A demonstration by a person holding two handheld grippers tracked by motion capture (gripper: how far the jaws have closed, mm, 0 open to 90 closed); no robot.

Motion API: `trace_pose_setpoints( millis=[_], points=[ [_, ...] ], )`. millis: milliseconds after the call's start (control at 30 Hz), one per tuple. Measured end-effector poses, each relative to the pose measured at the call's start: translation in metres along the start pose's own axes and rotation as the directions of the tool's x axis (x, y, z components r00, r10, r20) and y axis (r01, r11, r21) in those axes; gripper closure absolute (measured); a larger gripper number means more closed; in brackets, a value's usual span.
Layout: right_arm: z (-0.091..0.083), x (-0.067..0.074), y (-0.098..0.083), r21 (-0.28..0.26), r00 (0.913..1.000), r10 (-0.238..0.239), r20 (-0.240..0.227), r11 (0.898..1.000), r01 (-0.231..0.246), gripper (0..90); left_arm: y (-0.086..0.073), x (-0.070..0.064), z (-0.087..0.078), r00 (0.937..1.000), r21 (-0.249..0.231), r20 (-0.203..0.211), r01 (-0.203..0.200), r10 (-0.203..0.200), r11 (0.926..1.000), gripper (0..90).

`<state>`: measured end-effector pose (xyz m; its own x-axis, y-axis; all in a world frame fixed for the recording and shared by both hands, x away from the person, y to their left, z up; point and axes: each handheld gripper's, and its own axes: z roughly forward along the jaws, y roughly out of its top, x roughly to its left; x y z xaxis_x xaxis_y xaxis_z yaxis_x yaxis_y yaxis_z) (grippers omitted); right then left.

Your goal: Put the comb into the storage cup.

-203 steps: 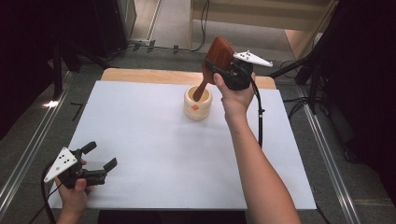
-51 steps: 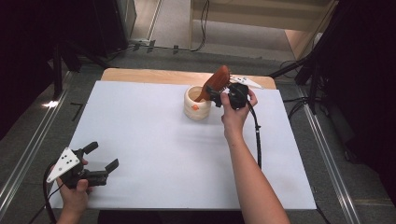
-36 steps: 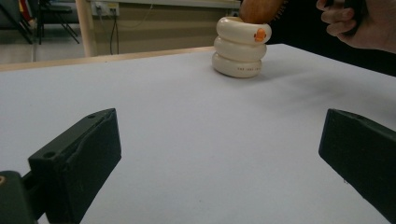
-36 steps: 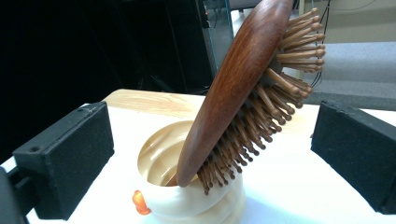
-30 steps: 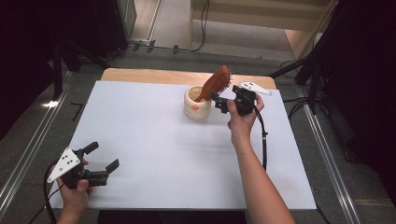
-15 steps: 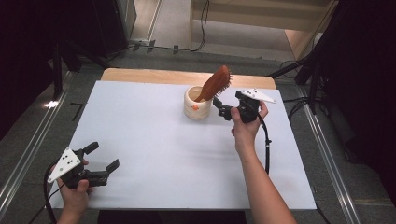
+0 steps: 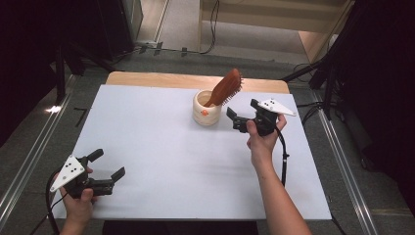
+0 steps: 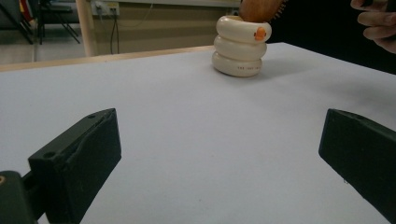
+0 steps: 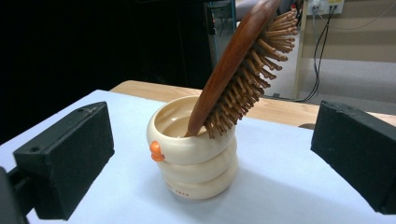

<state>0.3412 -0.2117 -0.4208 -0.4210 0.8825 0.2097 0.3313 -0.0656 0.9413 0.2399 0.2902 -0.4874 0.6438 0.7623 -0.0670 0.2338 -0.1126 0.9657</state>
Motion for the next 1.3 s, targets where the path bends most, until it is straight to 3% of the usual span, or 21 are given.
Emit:
trace_pose_setpoints(
  millis=[200,633,1300],
  points=[
    [-0.009,0.001,-0.004,-0.002,0.9996,-0.029,0.005,1.000,0.029,0.0,0.000,0.000,0.000,1.0000,0.003,-0.002,-0.002,0.002,1.0000,0.0],
    [-0.033,-0.004,-0.019,-0.005,0.9989,-0.047,-0.003,0.999,0.047,0.0,0.000,-0.001,0.000,1.0000,0.001,-0.004,-0.001,0.001,1.0000,0.0],
    [-0.071,-0.018,-0.043,-0.011,0.9975,-0.066,0.023,0.998,0.066,0.0,0.000,0.000,0.000,1.0000,0.000,-0.005,0.000,0.000,1.0000,0.0]
  ],
)
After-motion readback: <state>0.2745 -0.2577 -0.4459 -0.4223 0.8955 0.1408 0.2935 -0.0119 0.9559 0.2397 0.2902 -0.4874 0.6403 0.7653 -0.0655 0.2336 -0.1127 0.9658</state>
